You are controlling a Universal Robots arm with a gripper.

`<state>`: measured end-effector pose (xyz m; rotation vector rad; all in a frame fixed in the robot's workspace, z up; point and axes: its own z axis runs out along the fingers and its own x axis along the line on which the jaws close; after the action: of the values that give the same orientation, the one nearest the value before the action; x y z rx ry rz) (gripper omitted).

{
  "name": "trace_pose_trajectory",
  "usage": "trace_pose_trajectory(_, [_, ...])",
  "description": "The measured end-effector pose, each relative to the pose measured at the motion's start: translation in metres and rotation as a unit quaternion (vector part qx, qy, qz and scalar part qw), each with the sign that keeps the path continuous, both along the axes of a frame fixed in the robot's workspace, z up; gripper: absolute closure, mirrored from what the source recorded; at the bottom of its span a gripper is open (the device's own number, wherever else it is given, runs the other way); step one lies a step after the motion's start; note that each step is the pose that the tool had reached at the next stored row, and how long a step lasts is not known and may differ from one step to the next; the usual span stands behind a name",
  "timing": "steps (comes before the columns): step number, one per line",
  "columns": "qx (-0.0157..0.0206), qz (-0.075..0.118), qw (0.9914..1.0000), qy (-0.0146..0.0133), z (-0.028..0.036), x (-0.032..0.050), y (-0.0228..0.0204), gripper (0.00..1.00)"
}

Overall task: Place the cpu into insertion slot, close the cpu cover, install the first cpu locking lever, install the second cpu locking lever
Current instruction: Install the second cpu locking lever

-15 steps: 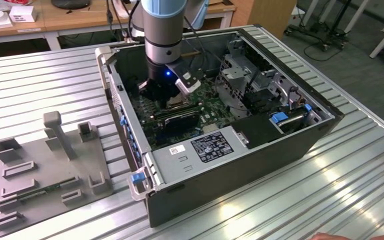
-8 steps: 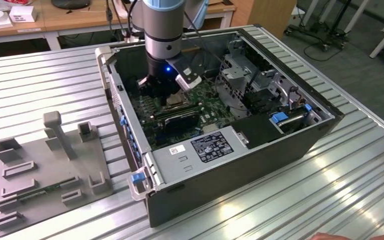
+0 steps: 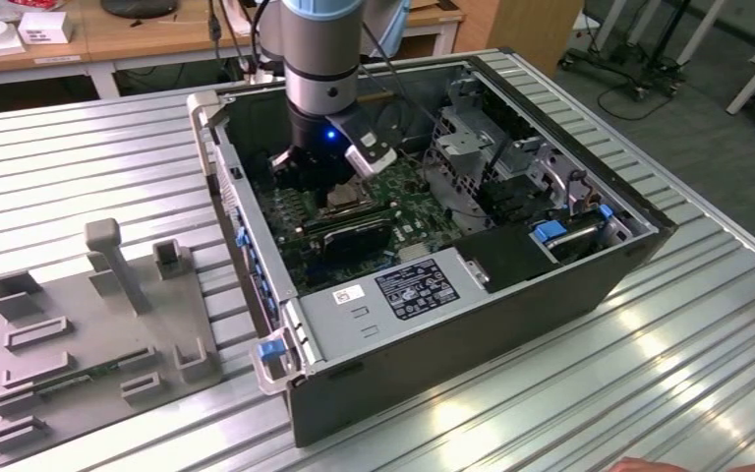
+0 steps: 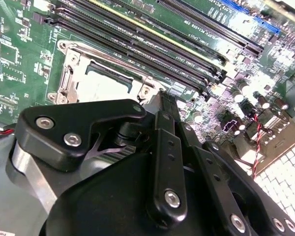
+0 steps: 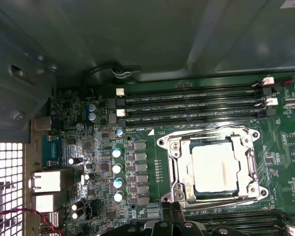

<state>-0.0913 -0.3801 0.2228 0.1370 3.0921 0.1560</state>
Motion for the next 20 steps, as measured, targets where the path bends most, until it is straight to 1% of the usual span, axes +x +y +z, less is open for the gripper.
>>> trace_pose_trajectory(3, [-0.0001,0.000,1.00000,0.0000,0.0001,0.0022,0.0001,0.89])
trace_pose_trajectory(6, [0.0000,0.000,1.00000,0.0000,0.0000,0.0065,0.0004,0.89])
trace_pose_trajectory(15, [0.0000,0.000,1.00000,0.0000,0.0000,0.0293,0.0024,0.89])
trace_pose_trajectory(17, [0.0001,0.000,1.00000,0.0000,-0.0001,0.0323,0.0052,0.89])
trace_pose_trajectory(20, [-0.0001,0.000,1.00000,0.0000,0.0000,0.0340,0.0121,0.89])
